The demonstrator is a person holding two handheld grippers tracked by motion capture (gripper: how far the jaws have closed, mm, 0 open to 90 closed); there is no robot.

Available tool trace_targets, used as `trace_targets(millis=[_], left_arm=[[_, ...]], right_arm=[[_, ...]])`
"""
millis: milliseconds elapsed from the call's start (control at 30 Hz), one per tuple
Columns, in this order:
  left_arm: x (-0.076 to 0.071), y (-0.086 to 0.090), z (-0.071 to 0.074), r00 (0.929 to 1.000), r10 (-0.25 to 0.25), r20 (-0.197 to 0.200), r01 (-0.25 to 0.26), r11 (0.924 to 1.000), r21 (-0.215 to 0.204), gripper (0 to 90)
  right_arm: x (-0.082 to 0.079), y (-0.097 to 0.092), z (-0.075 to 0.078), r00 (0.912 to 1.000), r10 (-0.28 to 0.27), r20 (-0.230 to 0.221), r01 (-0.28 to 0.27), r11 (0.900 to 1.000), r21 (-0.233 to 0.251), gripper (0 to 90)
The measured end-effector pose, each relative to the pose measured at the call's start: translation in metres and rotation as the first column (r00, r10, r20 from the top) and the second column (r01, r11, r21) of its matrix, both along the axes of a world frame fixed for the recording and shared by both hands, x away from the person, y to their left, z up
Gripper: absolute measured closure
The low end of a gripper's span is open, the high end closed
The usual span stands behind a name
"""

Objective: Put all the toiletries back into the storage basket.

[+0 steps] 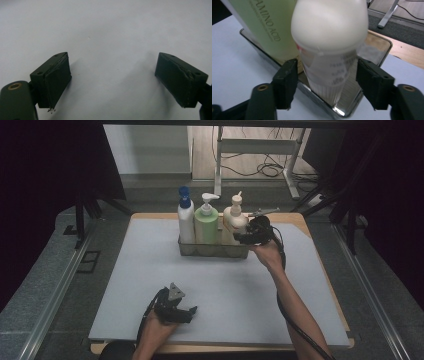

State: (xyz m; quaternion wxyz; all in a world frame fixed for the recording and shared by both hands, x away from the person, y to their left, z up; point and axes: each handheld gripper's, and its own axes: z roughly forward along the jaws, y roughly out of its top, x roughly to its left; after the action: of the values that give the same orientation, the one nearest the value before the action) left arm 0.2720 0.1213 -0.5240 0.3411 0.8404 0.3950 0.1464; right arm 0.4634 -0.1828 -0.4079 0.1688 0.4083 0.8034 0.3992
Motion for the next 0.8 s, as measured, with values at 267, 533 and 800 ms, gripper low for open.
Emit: trace_targets(millis=[267, 533, 800], left_arm=[[0.0, 0.0, 0.0, 1.0, 0.001, 0.0, -0.001, 1.0, -0.003, 12.5], [0.0, 0.0, 0.0, 1.0, 0.0, 0.0, 0.0, 1.0, 0.0, 12.6], [0.0, 0.0, 0.0, 1.0, 0.0, -0.002, 0.0, 1.0, 0.001, 12.6]], right_arm=[[-0.008, -0.025, 0.001, 0.9999, -0.013, -0.011, 0.013, 0.9999, -0.008, 52.3], [0.0, -0.035, -0.007, 0.9978, -0.06, -0.029, 0.06, 0.9982, 0.007, 78.4], [0.017, -0.025, -0.015, 0.9958, -0.087, -0.029, 0.087, 0.9962, -0.01, 89.7]])
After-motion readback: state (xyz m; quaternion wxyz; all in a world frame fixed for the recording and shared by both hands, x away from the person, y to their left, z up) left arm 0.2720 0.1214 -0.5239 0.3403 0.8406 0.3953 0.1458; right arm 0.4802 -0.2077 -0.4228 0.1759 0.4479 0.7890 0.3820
